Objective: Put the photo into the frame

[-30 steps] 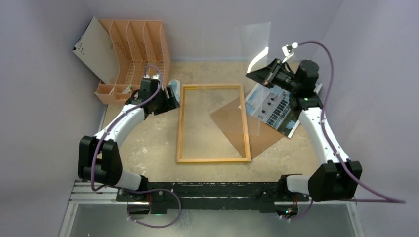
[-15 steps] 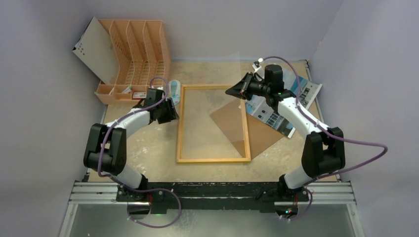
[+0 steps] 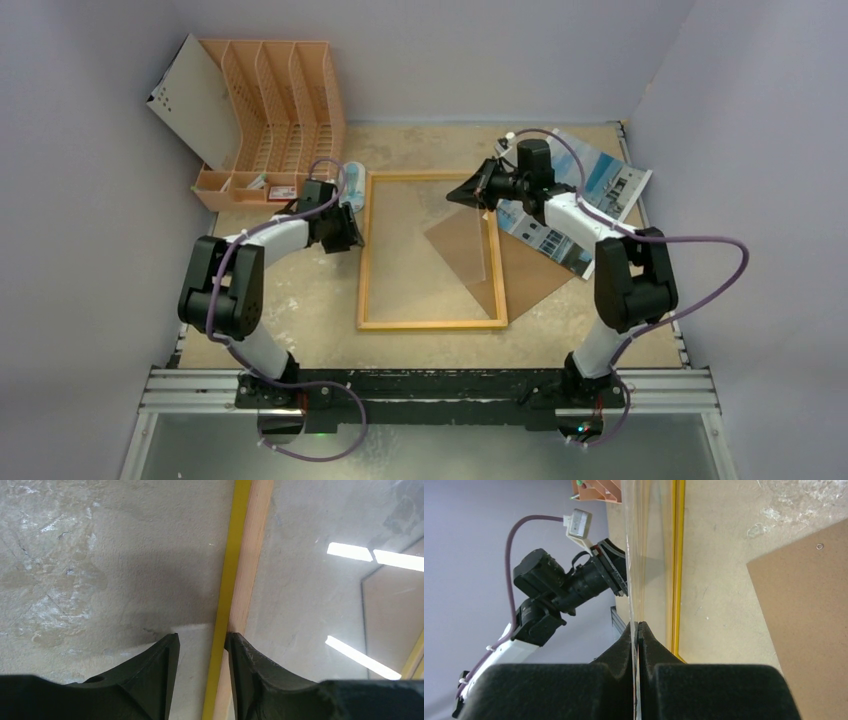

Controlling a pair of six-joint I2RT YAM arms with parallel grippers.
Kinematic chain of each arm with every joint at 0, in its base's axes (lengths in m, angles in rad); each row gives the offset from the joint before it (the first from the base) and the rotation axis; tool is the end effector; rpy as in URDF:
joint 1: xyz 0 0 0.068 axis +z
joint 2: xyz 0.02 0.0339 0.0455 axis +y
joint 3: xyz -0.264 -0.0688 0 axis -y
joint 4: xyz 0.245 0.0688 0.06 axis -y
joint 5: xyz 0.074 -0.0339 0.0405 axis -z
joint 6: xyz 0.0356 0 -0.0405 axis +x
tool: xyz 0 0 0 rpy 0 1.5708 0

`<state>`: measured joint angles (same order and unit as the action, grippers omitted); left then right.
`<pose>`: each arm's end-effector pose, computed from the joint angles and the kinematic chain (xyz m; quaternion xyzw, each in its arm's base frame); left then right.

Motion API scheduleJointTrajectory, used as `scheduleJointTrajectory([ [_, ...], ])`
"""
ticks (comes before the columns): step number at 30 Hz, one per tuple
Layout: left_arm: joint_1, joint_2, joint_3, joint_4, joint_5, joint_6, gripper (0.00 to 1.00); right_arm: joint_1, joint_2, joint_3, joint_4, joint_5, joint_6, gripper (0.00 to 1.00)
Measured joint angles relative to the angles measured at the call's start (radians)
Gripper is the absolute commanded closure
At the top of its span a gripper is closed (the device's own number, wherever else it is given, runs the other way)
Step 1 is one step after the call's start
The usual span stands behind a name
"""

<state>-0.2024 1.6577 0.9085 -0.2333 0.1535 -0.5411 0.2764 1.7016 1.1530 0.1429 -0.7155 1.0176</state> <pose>0.3161 -0.0704 0.1628 -0.1389 0.9443 -0.1734 0.2427 0.3664 0.1282 0.2589 0.1037 0.7989 0.5439 0.2349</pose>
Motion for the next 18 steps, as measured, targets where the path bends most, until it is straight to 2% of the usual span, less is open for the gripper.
scheduleJointTrajectory([
  [18, 0.0, 0.031, 0.028, 0.0, 0.027, -0.002, 0.61, 0.002, 0.05, -0.003, 0.006, -0.009, -0.011, 1.0],
])
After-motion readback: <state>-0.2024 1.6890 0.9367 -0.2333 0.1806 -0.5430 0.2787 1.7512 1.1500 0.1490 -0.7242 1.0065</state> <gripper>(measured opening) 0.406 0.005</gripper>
